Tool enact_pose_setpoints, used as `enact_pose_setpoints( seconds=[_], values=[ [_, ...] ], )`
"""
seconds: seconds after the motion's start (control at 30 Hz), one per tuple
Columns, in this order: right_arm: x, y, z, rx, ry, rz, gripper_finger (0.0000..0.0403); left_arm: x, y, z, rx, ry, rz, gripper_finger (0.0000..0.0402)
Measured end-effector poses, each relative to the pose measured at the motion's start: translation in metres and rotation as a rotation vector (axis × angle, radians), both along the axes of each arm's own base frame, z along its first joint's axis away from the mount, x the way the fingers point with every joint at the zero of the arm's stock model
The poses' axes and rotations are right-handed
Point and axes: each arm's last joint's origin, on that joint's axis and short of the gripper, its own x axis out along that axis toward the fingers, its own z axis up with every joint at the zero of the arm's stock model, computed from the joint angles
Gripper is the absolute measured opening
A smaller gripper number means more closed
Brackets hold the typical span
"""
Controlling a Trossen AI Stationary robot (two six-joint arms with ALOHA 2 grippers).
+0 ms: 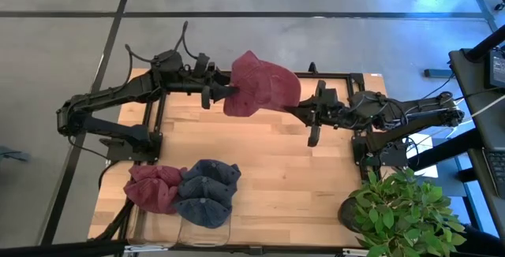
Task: Pick & Place hat
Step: Put the red cap into the left transparent bin
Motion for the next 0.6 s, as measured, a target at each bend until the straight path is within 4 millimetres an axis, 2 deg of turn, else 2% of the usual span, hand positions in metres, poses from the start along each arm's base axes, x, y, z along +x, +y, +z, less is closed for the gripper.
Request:
enact_pose_setpoints(
  seconds=[0.17, 0.27, 0.6],
  values=[
    [0.0007, 0.0002, -0.0006, -0.001, 0.003, 0.001, 0.0015, 0.0001, -0.0003, 0.0047, 0.010, -0.047, -0.012, 0.0249],
    [0.0024, 0.0003, -0.0022, -0.016, 0.014, -0.003, 0.0015, 0.0001, -0.0011, 0.0061, 0.002, -0.061, -0.036, 0.0234],
    [0.0032, -0.0007, -0.0011, -0.023, 0.001, -0.011, 0.0015, 0.0001, -0.0016, 0.0058, -0.019, -0.058, -0.056, 0.0125]
  ],
)
